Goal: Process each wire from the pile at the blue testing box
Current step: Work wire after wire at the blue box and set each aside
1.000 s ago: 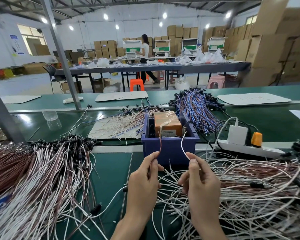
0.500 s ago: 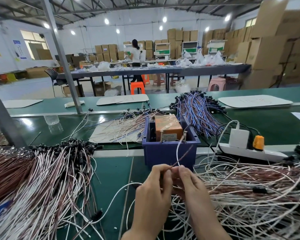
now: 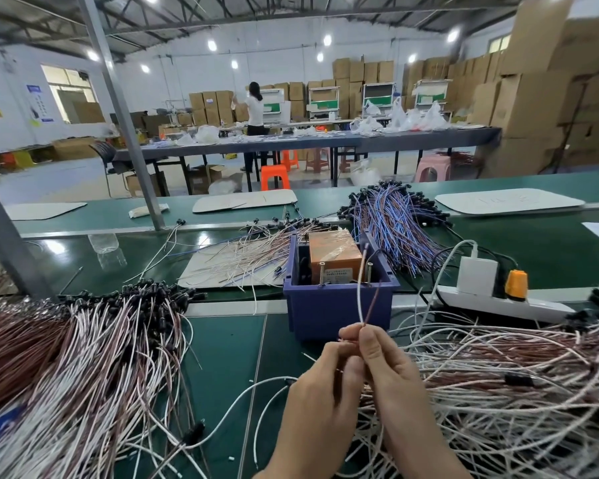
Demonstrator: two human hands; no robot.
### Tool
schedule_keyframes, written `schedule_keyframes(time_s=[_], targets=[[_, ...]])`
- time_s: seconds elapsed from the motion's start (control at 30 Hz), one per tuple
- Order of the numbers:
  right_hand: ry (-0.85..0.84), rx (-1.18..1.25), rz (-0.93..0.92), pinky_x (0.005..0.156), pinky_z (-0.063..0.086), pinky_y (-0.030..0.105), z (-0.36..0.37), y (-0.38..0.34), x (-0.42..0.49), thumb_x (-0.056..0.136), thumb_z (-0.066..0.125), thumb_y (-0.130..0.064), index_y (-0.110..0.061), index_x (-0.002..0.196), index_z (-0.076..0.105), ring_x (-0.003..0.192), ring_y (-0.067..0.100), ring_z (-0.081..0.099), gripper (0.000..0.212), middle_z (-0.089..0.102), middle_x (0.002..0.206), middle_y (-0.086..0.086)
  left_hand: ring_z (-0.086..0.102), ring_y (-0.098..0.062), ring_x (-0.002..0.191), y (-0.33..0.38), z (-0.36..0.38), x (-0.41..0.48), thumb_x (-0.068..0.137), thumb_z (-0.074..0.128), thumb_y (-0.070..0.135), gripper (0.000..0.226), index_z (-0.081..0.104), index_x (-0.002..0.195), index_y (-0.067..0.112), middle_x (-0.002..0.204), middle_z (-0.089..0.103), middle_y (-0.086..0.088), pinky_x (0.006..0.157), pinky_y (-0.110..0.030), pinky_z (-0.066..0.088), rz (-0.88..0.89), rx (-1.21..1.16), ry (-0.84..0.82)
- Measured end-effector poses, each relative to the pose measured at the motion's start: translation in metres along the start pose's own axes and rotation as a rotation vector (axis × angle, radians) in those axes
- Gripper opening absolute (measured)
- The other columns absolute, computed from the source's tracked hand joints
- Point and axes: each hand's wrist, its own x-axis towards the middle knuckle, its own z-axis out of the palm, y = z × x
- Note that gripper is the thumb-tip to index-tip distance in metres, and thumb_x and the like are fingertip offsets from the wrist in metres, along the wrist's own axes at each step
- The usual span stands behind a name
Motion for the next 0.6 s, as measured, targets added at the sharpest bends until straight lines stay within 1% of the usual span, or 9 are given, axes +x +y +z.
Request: schedule_keyframes(time_s=[0.07,0.1,0.17,0.23,0.33,0.43,0.53,0.6], targets=[[0.018,0.055,-0.008,0.079,0.059,0.036,-0.005,-0.002,0.001,0.084,0.062,-0.050,-0.024,0.092,0.078,0.089,0.019,0.072,0.032,0.076,0.096,0.007,0.068,-0.001,0.086,0.004,-0.001,-0.002,0.094,0.040,0.062,0.033,0.048,0.122,0.045,0.100,0.070,0.020,0.080,-0.031,0.055,0.021,0.008,-0.079],[0.022,0.099,-0.009,0.077,0.059,0.036,-0.007,-0.003,0.001,0.081,0.064,-0.050,-0.022,0.091,0.078,0.088,0.020,0.072,0.032,0.075,0.096,0.007,0.069,-0.001,0.088,0.006,0.000,-0.003,0.093,0.043,0.060,0.034,0.048,0.123,0.044,0.102,0.070,0.020,0.082,-0.031,0.055,0.028,0.004,-0.109],[0.008,0.204,0.000,0.069,0.060,0.033,-0.009,-0.006,0.000,0.081,0.066,-0.045,-0.019,0.090,0.078,0.082,0.021,0.073,0.029,0.075,0.093,0.010,0.069,-0.001,0.086,0.007,0.000,-0.004,0.091,0.050,0.055,0.032,0.049,0.121,0.042,0.100,0.071,0.020,0.082,-0.032,0.055,0.031,0.006,-0.136],[-0.006,0.263,-0.005,0.062,0.059,0.032,-0.010,-0.010,-0.002,0.085,0.062,-0.040,-0.020,0.088,0.077,0.075,0.023,0.072,0.025,0.074,0.087,0.012,0.068,-0.001,0.081,0.008,0.000,-0.005,0.089,0.055,0.052,0.031,0.048,0.117,0.041,0.094,0.070,0.019,0.079,-0.032,0.055,0.042,0.037,-0.158],[0.020,0.294,-0.052,0.058,0.057,0.029,-0.016,-0.016,-0.002,0.089,0.059,-0.039,-0.021,0.089,0.074,0.067,0.021,0.067,0.023,0.067,0.076,0.008,0.064,0.002,0.078,0.009,0.001,-0.006,0.087,0.055,0.060,0.035,0.046,0.117,0.043,0.092,0.067,0.022,0.074,-0.025,0.052,0.086,0.153,-0.234],[0.067,0.342,-0.103,0.057,0.054,0.027,-0.022,-0.020,0.000,0.092,0.057,-0.039,-0.021,0.090,0.072,0.061,0.016,0.057,0.024,0.056,0.068,0.004,0.057,0.003,0.084,0.008,0.003,-0.006,0.087,0.054,0.064,0.039,0.050,0.117,0.039,0.093,0.063,0.021,0.078,-0.019,0.047,0.119,0.224,-0.267],[0.123,0.398,-0.142,0.056,0.054,0.025,-0.030,-0.026,0.002,0.095,0.054,-0.038,-0.022,0.088,0.072,0.059,0.014,0.056,0.025,0.056,0.068,0.001,0.051,0.007,0.092,0.007,0.002,-0.007,0.088,0.052,0.064,0.041,0.050,0.121,0.039,0.098,0.062,0.020,0.082,-0.006,0.034,0.154,0.288,-0.302],[0.174,0.493,-0.133,0.053,0.053,0.023,-0.038,-0.031,0.005,0.099,0.053,-0.035,-0.023,0.086,0.073,0.056,0.011,0.055,0.027,0.057,0.068,-0.002,0.049,0.007,0.096,0.006,0.003,-0.007,0.094,0.045,0.062,0.039,0.050,0.125,0.039,0.103,0.062,0.020,0.086,-0.005,0.031,0.177,0.332,-0.344]])
